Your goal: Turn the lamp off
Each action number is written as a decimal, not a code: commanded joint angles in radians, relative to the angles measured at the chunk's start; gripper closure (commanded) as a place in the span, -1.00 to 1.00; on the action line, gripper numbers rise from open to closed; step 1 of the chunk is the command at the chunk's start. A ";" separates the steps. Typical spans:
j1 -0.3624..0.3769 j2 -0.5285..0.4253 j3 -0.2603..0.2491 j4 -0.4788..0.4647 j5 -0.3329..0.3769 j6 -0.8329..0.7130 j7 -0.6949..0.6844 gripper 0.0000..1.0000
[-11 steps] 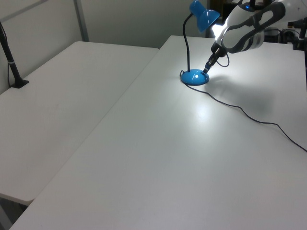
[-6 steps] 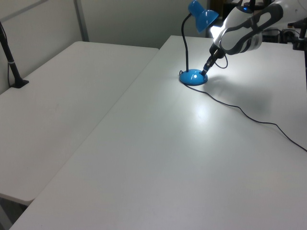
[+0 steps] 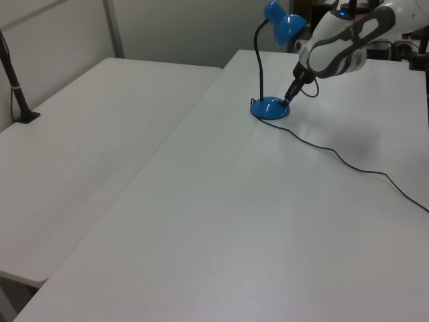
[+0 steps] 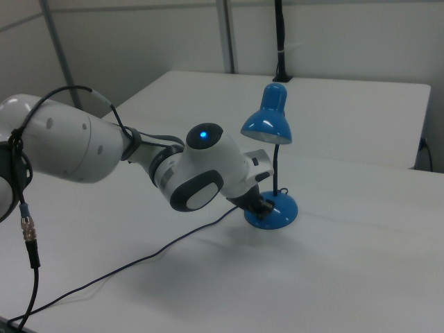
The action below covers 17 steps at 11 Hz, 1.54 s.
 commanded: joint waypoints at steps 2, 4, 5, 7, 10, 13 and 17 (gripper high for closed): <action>-0.021 -0.127 -0.008 -0.059 -0.036 -0.272 -0.043 1.00; -0.050 -0.213 -0.007 -0.037 -0.099 -0.493 -0.040 0.40; -0.062 -0.253 -0.008 -0.014 -0.113 -0.614 -0.043 -0.13; -0.070 -0.310 -0.007 0.071 -0.186 -0.834 -0.057 -1.00; -0.053 -0.385 -0.007 0.160 -0.204 -1.050 -0.011 -1.00; 0.022 -0.446 -0.008 0.228 -0.228 -1.166 0.079 -1.00; 0.149 -0.456 -0.005 0.296 -0.317 -1.177 0.366 -1.00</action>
